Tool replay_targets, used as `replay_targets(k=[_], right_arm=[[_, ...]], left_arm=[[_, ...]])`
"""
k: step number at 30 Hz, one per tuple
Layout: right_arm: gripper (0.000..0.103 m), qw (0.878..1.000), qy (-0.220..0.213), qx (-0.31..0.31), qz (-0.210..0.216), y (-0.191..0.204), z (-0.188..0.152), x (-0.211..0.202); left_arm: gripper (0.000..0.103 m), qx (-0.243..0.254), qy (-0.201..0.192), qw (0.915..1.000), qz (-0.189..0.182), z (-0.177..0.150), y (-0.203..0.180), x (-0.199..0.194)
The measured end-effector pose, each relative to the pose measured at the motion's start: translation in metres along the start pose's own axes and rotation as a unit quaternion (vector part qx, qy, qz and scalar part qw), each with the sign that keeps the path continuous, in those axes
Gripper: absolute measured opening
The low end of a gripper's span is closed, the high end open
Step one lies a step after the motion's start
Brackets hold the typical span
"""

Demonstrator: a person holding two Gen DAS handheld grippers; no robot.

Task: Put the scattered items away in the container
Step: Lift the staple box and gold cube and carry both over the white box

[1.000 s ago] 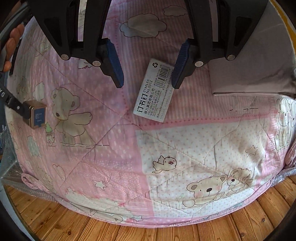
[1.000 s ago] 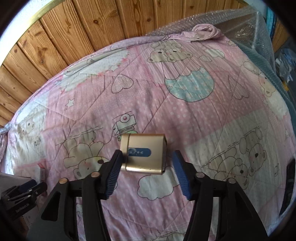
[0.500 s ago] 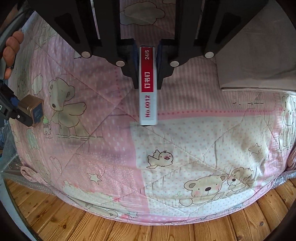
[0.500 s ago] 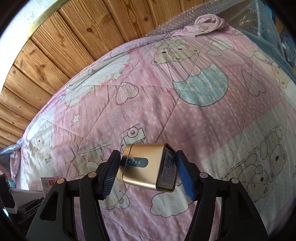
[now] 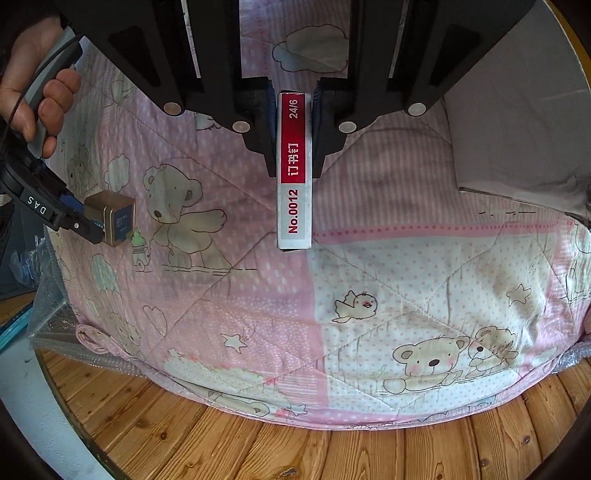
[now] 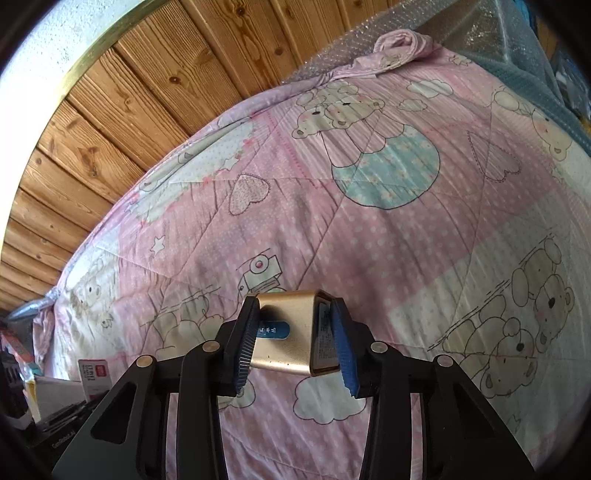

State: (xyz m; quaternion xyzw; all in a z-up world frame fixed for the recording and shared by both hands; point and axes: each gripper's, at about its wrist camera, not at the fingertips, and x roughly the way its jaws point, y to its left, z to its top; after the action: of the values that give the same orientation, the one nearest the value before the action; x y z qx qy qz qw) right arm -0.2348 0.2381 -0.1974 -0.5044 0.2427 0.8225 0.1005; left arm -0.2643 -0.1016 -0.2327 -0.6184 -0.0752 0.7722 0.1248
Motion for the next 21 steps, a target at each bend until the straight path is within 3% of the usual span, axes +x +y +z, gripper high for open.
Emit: replay_targets(k=[2, 6, 12, 21], right_arm=[[0.043, 1.000, -0.003, 0.006, -0.014, -0.002, 0.000, -0.004], [0.060, 1.000, -0.007, 0.011, -0.027, -0.001, -0.004, -0.012], [0.062, 0.997, 0.008, -0.022, -0.074, 0.021, -0.010, -0.001], [0.065, 0.996, 0.011, -0.055, -0.072, 0.034, -0.004, 0.014]], left_arm=[[0.015, 0.000, 0.001, 1.0000, -0.006, 0.000, -0.005, -0.001], [0.015, 0.002, -0.008, 0.9997, -0.023, 0.000, -0.013, -0.014], [0.015, 0.002, -0.011, 0.9993, -0.037, 0.004, -0.018, -0.022], [0.015, 0.001, -0.002, 0.9992, -0.041, 0.001, -0.017, -0.019]])
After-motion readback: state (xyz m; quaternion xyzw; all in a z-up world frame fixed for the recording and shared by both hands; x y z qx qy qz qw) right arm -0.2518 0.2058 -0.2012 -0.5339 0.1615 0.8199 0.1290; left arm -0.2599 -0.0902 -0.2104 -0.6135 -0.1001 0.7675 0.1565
